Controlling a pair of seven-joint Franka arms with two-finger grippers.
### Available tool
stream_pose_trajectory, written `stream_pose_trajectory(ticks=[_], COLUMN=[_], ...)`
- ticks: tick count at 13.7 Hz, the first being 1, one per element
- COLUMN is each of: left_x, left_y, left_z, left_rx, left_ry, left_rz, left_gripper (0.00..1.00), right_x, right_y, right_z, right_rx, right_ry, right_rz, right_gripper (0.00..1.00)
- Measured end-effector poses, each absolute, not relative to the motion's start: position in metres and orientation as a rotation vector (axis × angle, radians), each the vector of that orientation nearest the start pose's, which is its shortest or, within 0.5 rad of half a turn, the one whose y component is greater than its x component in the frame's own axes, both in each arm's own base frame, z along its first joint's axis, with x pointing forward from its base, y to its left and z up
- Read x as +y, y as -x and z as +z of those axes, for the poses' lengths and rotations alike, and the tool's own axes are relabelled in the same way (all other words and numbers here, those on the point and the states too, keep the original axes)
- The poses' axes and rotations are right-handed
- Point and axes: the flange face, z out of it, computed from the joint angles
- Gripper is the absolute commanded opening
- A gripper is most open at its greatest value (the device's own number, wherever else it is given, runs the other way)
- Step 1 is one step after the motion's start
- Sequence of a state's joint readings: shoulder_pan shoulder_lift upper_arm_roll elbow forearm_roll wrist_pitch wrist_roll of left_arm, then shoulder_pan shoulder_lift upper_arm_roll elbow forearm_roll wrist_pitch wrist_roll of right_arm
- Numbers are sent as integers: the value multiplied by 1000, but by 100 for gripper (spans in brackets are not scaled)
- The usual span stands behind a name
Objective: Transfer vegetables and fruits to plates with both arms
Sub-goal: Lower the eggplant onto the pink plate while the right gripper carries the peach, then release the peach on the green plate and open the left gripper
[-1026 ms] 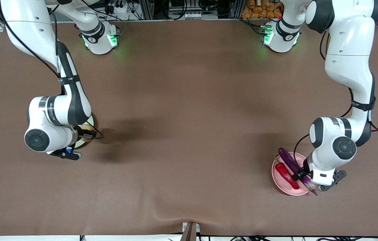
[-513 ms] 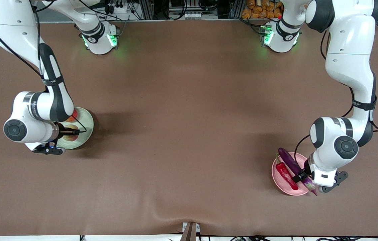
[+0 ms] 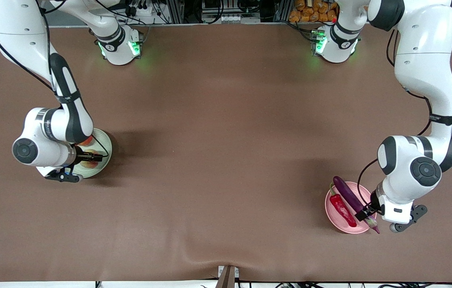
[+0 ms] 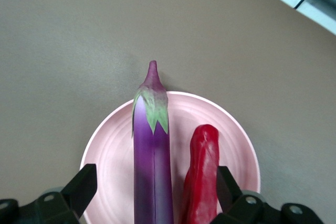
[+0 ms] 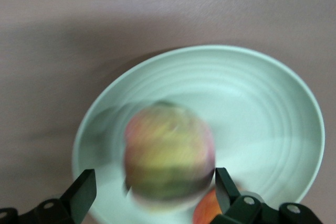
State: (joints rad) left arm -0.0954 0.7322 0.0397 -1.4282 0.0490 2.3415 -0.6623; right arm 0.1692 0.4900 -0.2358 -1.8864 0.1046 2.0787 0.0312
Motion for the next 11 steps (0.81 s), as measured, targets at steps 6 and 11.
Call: stream_pose_trajectory(ticks=[6, 11], left_x=[-64, -57], left_y=[-699, -641], left_z=[346, 384], left_rx=[-827, -540], left_ry=[3036, 3084], left_rz=[-253, -214], left_gripper=[100, 100], right_x=[15, 12], right_y=[-666, -655], right_z=[452, 568], right_rx=[119, 51], right_ry=[3060, 3009], right_rz=[278, 230], right_gripper=[100, 100])
